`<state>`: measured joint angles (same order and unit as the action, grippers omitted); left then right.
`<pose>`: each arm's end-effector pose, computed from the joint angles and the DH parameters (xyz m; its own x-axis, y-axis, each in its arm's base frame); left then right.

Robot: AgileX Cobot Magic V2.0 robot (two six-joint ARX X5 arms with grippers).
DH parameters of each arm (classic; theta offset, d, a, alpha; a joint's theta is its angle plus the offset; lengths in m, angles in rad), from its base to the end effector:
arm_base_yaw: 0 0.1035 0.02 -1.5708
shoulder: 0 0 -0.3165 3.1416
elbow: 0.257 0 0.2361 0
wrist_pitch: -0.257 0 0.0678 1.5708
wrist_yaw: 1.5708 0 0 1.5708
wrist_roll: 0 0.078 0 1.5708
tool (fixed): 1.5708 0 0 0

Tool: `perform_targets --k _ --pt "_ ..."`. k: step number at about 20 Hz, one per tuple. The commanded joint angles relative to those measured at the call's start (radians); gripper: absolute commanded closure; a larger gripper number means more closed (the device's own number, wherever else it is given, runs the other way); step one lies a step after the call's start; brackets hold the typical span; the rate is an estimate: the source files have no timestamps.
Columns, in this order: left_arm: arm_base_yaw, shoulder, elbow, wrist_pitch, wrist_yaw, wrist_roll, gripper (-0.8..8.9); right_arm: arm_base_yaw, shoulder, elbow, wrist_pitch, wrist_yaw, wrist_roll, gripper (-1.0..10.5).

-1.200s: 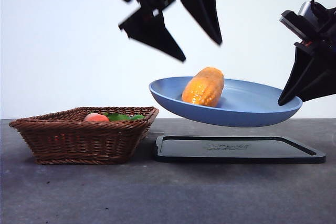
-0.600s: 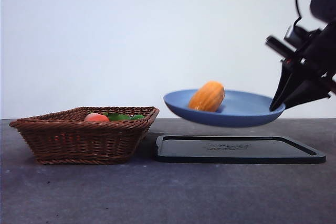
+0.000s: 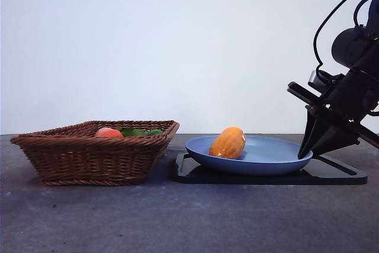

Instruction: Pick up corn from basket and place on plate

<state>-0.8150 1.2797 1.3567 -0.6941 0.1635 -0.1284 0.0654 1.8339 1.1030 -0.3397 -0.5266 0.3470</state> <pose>0.1761 -0.2054 0.4003 0.4335 -0.6972 -0.5709 0.7516 0.6293 -0.1978 0.3739 0.0638 0.1827 0.3809 0.5286 -0.7586 0.0185 0.8159 0.5778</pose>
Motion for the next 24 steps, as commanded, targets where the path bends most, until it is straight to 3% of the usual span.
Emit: perform_targets --k 1,4,8,12,19,24 --pt "-0.010 0.005 0.027 0.006 0.001 0.011 4.49 0.002 0.031 0.022 0.000 0.013 -0.023 9.4" --pt "-0.010 0.005 0.027 0.005 0.001 0.012 4.49 0.004 0.031 0.022 -0.001 0.011 -0.022 9.2" --pt "-0.009 0.005 0.027 0.006 0.001 0.012 4.49 0.003 0.027 0.023 -0.011 0.003 -0.022 7.4" --pt "-0.009 0.005 0.027 0.005 0.001 0.012 4.49 -0.006 -0.045 0.023 -0.036 0.014 -0.024 7.2" --pt "-0.003 0.005 0.027 0.008 0.000 0.013 4.49 0.002 -0.363 0.023 -0.237 0.049 -0.107 7.2" --pt "0.006 0.005 0.027 0.005 0.000 0.013 4.50 0.108 -0.628 0.023 -0.402 0.050 -0.175 7.2"
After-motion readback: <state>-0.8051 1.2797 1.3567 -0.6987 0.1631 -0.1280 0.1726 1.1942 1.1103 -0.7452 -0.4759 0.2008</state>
